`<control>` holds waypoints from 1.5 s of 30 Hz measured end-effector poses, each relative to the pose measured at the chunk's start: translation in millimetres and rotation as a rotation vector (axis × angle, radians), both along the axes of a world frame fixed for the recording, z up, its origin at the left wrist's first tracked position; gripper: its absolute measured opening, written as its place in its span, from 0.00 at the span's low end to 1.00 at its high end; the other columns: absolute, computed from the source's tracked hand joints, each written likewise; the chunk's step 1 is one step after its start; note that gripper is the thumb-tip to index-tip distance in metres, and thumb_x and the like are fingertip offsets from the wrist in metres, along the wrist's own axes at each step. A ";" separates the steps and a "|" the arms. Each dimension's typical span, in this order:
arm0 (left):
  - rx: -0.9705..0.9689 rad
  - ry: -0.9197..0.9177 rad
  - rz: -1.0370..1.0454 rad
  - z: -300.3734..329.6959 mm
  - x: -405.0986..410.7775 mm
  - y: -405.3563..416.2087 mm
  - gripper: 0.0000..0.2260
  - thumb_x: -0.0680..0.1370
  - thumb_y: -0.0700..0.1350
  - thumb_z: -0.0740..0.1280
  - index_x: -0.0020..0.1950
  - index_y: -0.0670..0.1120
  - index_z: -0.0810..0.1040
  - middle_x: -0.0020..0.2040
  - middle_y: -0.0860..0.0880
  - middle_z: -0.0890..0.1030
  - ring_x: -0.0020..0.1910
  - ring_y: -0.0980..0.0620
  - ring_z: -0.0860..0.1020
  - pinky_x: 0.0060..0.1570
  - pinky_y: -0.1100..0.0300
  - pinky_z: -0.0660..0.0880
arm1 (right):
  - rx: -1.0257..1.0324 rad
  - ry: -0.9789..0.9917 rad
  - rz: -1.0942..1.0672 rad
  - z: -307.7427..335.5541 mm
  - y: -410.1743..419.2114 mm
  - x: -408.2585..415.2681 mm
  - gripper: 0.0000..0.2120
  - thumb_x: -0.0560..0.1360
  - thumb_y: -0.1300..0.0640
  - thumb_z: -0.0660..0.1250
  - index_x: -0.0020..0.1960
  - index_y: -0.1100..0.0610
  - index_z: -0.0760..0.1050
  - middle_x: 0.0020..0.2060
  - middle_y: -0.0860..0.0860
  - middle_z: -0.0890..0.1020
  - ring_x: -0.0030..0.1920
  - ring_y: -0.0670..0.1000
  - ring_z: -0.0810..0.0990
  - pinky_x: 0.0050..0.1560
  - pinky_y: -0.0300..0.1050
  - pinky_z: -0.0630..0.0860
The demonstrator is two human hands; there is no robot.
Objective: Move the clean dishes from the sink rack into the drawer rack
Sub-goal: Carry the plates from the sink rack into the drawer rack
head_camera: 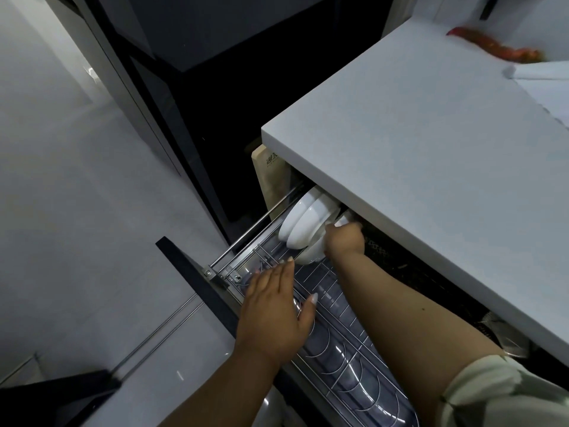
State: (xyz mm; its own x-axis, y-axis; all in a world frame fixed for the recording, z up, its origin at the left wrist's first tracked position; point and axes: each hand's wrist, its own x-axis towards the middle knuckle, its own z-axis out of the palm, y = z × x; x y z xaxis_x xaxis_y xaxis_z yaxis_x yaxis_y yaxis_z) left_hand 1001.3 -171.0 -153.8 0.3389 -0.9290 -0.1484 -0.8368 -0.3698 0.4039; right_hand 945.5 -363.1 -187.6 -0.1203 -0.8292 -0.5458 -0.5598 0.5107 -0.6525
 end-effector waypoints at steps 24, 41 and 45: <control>-0.072 0.045 0.060 -0.2 -1.3 1.9 0.35 0.75 0.64 0.48 0.75 0.44 0.63 0.71 0.45 0.72 0.71 0.48 0.67 0.73 0.53 0.57 | -0.001 0.198 0.363 -8.9 -40.6 22.9 0.25 0.80 0.42 0.52 0.61 0.60 0.75 0.59 0.60 0.80 0.59 0.61 0.79 0.61 0.52 0.74; -0.096 0.318 0.208 35.2 -33.0 12.0 0.25 0.80 0.58 0.55 0.76 0.50 0.61 0.71 0.48 0.71 0.70 0.48 0.67 0.68 0.47 0.67 | 0.044 -0.316 -0.019 27.0 84.2 -104.8 0.20 0.76 0.37 0.57 0.44 0.54 0.69 0.37 0.53 0.75 0.43 0.56 0.78 0.49 0.51 0.76; -0.163 0.380 0.133 63.4 -80.9 22.7 0.24 0.80 0.55 0.57 0.76 0.51 0.62 0.68 0.50 0.73 0.67 0.51 0.70 0.67 0.51 0.68 | 0.052 -0.498 -0.146 62.6 118.5 -145.8 0.14 0.81 0.45 0.56 0.47 0.55 0.69 0.37 0.55 0.74 0.34 0.51 0.74 0.35 0.44 0.74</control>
